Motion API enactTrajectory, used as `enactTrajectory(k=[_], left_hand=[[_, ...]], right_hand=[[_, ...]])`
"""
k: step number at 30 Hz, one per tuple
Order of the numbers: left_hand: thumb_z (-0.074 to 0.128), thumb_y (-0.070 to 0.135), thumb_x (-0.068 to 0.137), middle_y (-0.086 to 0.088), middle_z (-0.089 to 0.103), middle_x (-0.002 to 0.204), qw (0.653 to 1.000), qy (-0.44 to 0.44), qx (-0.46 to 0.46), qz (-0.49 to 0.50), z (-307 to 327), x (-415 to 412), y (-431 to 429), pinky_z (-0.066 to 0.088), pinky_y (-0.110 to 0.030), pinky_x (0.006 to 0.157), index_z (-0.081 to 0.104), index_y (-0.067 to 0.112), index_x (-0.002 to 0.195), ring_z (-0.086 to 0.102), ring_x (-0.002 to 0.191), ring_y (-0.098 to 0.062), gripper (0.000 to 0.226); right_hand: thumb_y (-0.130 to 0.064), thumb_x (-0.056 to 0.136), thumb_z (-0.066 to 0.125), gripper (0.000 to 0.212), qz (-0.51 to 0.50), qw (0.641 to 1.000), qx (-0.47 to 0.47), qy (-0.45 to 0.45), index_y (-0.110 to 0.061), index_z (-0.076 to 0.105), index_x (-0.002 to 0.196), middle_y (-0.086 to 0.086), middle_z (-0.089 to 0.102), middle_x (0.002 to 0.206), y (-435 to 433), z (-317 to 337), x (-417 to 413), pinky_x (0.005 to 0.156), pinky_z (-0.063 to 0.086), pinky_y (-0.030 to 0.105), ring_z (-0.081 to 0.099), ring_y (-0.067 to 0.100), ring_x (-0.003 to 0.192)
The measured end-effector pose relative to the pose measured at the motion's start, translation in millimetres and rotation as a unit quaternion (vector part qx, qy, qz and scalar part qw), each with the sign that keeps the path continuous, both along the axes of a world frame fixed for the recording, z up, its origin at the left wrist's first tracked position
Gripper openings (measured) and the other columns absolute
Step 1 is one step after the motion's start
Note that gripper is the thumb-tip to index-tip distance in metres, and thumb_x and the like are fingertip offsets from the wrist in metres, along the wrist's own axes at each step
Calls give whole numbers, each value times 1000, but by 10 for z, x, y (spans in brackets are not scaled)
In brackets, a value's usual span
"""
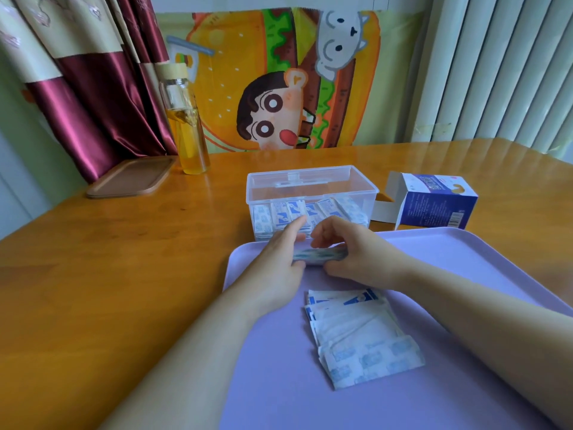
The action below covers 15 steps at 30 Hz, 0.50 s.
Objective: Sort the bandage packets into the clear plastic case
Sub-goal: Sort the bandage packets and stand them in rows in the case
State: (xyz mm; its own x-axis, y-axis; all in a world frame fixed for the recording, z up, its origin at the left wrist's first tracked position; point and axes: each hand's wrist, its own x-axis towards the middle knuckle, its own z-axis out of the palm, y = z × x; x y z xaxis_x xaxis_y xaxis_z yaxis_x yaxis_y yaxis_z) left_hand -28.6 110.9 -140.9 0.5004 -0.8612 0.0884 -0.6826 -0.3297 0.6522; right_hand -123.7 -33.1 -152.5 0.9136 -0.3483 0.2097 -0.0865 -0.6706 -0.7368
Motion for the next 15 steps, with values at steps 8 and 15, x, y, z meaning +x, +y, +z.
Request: enactTrajectory(k=[8,15], left_hand=[[35,12,101,21,44,136,998,64,-27,-6,-130,72,-89,39,-5,56,23,41,144,52,76,11,53],[36,13,101,21,42,138,999,46,-19,9,-128,87,-95,31,5,72,24,38,145,40,124,-1,52]], right_hand=[[12,76,48,38,-5,1000,23,-14,-17,48,100,0,57,103,-126,-20,-61,72,42,10,56,12,95],[10,80,40,35,11,1000,1,-12,-17,43,103,-1,52,107,-22,-62,6,75,40,15,52,9,93]])
